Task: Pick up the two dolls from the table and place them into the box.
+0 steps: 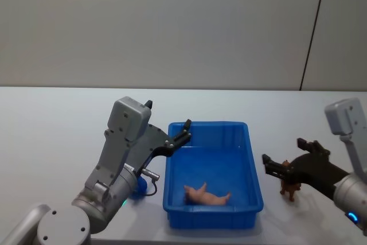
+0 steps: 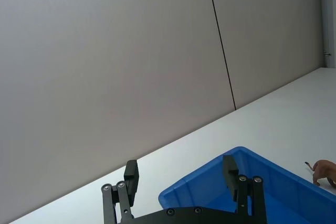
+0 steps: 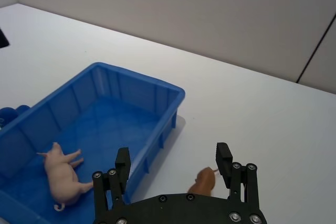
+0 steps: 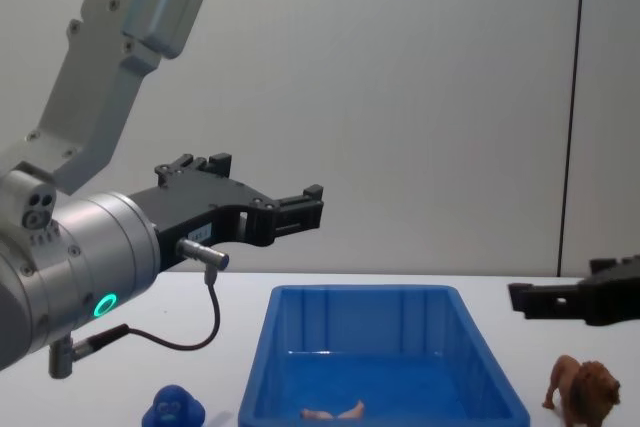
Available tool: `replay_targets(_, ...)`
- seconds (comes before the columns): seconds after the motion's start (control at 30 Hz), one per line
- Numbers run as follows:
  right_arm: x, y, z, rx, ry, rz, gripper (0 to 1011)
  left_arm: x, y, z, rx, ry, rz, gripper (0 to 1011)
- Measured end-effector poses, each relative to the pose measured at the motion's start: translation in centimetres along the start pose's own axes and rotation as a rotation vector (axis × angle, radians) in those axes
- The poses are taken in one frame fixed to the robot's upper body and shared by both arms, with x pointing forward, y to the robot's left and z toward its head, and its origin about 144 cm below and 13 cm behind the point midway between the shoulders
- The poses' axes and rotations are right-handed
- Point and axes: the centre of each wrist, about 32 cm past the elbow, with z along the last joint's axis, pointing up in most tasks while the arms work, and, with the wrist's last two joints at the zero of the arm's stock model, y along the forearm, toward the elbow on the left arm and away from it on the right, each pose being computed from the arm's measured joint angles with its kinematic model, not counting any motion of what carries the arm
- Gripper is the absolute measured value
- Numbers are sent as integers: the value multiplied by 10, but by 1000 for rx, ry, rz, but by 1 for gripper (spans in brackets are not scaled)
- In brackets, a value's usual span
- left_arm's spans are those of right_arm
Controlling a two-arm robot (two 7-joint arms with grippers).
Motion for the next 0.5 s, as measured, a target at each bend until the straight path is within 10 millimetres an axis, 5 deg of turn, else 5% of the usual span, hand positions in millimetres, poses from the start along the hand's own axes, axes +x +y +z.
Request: replay_targets(0.5, 12, -1, -18, -84, -2, -46, 1001, 0, 0, 0, 0, 0, 0, 1002)
